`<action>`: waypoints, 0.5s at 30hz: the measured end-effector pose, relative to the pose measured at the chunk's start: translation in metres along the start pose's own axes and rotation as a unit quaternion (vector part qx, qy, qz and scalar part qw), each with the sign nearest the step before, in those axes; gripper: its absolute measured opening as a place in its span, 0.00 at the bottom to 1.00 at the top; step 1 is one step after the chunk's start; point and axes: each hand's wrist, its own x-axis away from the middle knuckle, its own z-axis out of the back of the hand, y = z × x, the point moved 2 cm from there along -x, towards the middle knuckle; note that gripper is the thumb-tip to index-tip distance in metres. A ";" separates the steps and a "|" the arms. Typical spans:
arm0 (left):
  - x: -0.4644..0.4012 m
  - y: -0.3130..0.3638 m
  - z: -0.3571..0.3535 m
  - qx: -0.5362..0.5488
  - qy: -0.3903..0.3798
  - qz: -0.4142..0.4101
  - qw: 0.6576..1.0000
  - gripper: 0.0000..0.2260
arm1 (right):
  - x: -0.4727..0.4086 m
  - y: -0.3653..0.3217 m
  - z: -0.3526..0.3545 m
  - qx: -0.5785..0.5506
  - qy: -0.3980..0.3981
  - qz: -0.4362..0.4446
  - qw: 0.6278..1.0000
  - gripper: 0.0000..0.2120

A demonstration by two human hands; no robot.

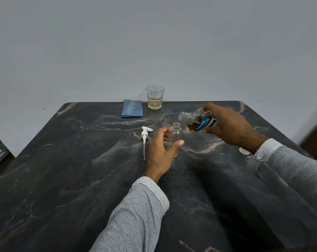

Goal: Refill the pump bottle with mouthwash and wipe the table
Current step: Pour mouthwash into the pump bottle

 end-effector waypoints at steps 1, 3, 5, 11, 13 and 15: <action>0.000 0.000 0.000 0.001 0.001 -0.002 1.000 0.19 | 0.000 0.000 0.000 0.002 0.002 0.003 1.000 0.26; 0.000 0.001 0.001 0.000 0.001 -0.003 1.000 0.19 | -0.001 -0.001 0.000 0.004 0.003 0.006 1.000 0.27; 0.000 0.001 0.001 -0.002 0.002 -0.005 1.000 0.19 | -0.001 -0.002 0.001 0.007 0.003 0.006 1.000 0.27; 0.000 0.000 0.000 -0.001 0.004 -0.011 1.000 0.20 | -0.003 -0.002 0.001 0.021 0.001 0.004 1.000 0.28; 0.000 0.001 0.000 -0.002 0.005 -0.013 1.000 0.19 | -0.003 -0.002 0.001 0.025 -0.001 0.002 1.000 0.28; 0.000 0.000 0.000 -0.004 0.005 -0.012 1.000 0.19 | -0.003 -0.003 0.001 0.028 -0.003 0.002 1.000 0.28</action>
